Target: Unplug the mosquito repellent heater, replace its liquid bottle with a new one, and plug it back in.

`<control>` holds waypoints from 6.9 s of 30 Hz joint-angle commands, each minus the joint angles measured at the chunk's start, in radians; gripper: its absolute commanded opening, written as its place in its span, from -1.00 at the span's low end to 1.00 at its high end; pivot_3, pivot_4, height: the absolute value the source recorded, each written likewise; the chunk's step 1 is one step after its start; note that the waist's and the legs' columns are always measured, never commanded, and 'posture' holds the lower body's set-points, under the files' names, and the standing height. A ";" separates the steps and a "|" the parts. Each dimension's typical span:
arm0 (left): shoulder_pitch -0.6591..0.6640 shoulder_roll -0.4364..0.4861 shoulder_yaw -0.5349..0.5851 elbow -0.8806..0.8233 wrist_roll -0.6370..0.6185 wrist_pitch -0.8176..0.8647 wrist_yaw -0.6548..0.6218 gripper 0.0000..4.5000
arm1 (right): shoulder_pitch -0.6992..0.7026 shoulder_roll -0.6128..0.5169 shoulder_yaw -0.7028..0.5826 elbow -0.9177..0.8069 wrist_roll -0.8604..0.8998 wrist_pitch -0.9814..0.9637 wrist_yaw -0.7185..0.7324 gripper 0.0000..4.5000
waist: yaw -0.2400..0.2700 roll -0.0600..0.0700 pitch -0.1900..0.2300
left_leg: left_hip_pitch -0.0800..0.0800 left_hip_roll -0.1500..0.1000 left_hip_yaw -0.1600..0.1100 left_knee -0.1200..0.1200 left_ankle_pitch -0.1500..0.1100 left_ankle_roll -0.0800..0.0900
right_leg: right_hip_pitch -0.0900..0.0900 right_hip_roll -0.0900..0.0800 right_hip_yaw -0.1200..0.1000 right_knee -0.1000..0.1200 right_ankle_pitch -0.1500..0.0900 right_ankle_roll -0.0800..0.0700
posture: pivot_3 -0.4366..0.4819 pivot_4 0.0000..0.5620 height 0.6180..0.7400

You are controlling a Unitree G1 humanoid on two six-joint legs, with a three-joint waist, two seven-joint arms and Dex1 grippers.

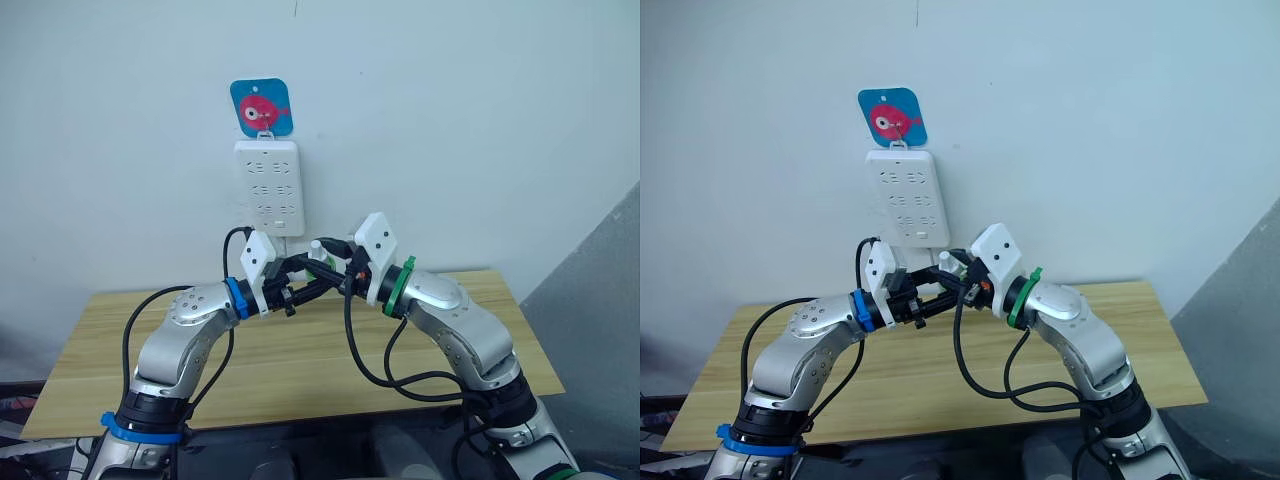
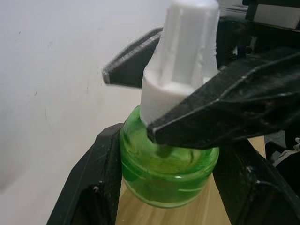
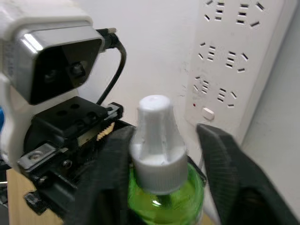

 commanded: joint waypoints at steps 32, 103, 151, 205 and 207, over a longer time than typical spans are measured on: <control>0.088 0.022 0.034 -0.051 -0.046 -0.030 -0.050 0.03 | -0.047 -0.152 -0.079 -0.107 0.113 0.020 0.246 0.42 | 0.006 0.005 0.003 | 0.000 0.001 0.000 -0.004 0.000 0.000 | 0.001 0.000 0.000 -0.009 0.000 0.000 | -0.35 -0.73 1.00; 0.085 0.056 0.000 -0.039 0.014 -0.132 -0.121 0.03 | -0.102 -0.430 -0.136 -0.035 0.249 0.109 0.471 0.42 | -0.001 0.005 0.003 | 0.000 0.001 0.001 -0.007 0.000 0.000 | 0.002 0.000 0.000 -0.012 0.000 0.000 | -0.35 -0.76 1.00; 0.228 0.124 0.051 0.020 0.065 -0.194 -0.131 0.03 | 0.004 -0.297 -0.154 -0.071 0.129 -0.015 0.203 -0.88 | 0.004 0.006 0.004 | 0.000 0.001 0.001 -0.009 0.000 0.000 | 0.001 0.000 0.000 -0.012 0.000 0.000 | -0.33 -0.72 1.00; 0.258 0.210 0.074 -0.042 0.016 -0.107 -0.193 0.03 | 0.156 -0.286 -0.074 -0.004 0.095 -0.165 0.414 1.00 | 0.031 0.014 0.044 | 0.002 0.001 0.003 -0.012 0.000 0.000 | 0.001 -0.001 0.001 -0.012 0.000 0.000 | -0.31 -0.62 1.00; 0.223 0.209 0.060 -0.045 0.005 -0.098 -0.223 0.03 | 0.111 -0.319 -0.061 -0.076 0.159 -0.074 0.444 1.00 | 0.026 0.013 0.043 | 0.002 0.001 0.003 -0.012 0.000 0.000 | 0.001 0.000 0.001 -0.012 -0.001 -0.001 | -0.32 -0.63 1.00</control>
